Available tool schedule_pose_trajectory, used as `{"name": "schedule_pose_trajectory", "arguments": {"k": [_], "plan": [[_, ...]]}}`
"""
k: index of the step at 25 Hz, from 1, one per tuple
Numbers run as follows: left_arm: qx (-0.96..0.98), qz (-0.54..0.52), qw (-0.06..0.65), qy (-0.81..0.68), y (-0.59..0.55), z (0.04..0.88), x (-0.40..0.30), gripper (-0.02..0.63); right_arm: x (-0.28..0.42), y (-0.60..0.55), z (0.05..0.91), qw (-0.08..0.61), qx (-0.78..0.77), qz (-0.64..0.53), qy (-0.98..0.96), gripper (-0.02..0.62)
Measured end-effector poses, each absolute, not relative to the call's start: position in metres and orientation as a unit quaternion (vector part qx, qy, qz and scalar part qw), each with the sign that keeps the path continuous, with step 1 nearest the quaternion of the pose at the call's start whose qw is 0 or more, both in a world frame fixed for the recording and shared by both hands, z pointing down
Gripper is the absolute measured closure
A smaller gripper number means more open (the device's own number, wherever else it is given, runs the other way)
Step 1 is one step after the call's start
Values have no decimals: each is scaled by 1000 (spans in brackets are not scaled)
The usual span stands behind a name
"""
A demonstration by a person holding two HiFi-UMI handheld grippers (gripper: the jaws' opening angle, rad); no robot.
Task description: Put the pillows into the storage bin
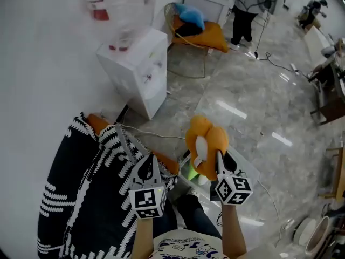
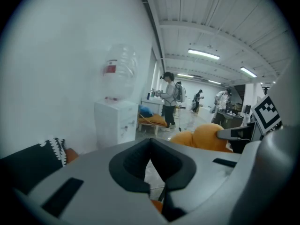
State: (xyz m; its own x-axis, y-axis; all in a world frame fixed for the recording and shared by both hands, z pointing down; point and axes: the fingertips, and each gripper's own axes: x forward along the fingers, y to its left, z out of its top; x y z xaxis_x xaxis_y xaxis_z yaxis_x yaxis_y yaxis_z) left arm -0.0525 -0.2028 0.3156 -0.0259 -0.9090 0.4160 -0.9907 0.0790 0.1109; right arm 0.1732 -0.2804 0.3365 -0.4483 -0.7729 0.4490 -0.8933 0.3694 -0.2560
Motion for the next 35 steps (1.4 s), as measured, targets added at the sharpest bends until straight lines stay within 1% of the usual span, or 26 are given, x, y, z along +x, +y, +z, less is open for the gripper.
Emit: {"name": "schedule_pose_trajectory", "arguments": {"k": [7, 15, 24, 35], "plan": [[721, 134, 196, -651, -243, 335, 90, 594, 324, -278, 376, 145, 576, 262, -761, 523], [761, 171, 196, -595, -280, 369, 199, 594, 438, -270, 430, 157, 629, 297, -701, 523], [805, 212, 189, -520, -310, 410, 273, 592, 508, -252, 495, 171, 685, 337, -623, 523], [838, 275, 197, -428, -332, 507, 325, 592, 549, -234, 619, 200, 724, 398, -527, 522]]}}
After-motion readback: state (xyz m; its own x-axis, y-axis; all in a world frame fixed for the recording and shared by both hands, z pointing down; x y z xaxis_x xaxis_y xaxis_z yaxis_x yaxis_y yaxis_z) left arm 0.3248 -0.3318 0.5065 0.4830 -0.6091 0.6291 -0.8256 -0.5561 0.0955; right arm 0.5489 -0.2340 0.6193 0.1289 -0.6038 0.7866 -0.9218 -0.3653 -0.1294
